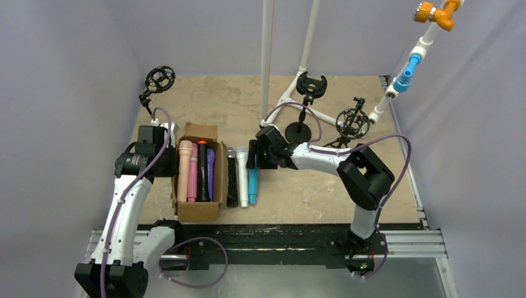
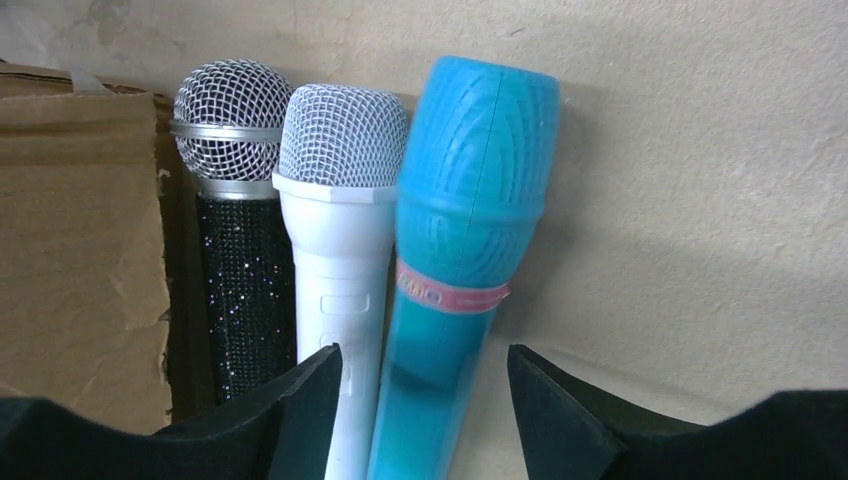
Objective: Attach the microphones to the stand
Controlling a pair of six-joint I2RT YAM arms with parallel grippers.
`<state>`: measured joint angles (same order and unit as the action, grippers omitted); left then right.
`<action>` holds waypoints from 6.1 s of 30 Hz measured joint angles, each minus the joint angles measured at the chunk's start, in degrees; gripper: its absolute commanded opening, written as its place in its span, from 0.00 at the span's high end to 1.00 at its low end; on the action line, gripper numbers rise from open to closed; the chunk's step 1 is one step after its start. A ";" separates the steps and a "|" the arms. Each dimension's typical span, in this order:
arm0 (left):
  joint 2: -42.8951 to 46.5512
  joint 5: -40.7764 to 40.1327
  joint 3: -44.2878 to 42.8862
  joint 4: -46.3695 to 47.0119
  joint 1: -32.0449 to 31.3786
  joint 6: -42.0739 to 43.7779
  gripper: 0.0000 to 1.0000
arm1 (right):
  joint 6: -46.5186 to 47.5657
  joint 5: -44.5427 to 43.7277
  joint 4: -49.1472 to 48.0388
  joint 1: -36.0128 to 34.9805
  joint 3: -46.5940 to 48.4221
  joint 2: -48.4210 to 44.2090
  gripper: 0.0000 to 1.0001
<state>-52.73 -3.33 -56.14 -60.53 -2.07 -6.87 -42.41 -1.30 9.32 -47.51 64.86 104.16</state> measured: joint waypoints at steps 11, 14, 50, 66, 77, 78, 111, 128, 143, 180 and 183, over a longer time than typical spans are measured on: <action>-0.04 0.11 0.00 -0.04 0.00 -0.02 1.00 | -0.92 -1.29 2.80 -2.82 7.28 -3.15 0.38; -0.04 0.11 0.00 -0.07 0.00 -0.02 1.00 | -0.57 -2.38 3.02 -7.10 15.76 -4.11 0.40; 0.17 -0.17 -0.02 -0.74 0.04 0.07 1.00 | 1.31 -1.99 11.78 -15.80 41.59 21.44 1.00; 0.96 -2.75 -0.02 -0.37 0.00 0.61 1.00 | 5.31 1.05 12.15 -9.14 23.34 -11.72 1.00; 1.01 -2.89 -0.02 -0.39 0.00 0.63 1.00 | 11.26 -7.39 28.48 4.96 -2.43 -31.30 1.00; 1.01 -2.86 -0.02 -0.39 0.00 0.61 1.00 | 11.52 -8.44 29.38 5.11 -3.87 -31.39 1.00; 1.01 -1.22 -1.40 -1.75 0.00 0.63 1.00 | 15.82 -24.37 32.74 6.86 -1.03 -16.98 0.31; 1.57 -1.14 -2.27 -2.29 0.00 0.39 1.00 | 10.21 -10.60 26.12 -16.94 41.88 2.54 0.33; 1.75 -0.87 -2.27 -2.97 0.00 -0.04 1.00 | 3.67 4.07 6.43 -17.90 37.77 14.82 0.35; 0.79 -1.44 -2.25 -2.10 0.04 -0.37 1.00 | -1.73 6.95 -8.68 -16.94 30.75 9.09 0.96; 0.85 -1.46 -2.25 -2.08 0.02 0.00 1.00 | -1.77 8.55 -10.03 -15.69 27.04 3.98 0.97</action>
<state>-51.88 -4.80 -58.39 -62.61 -2.04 -6.87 -44.18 7.25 -0.71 -63.20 91.90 108.14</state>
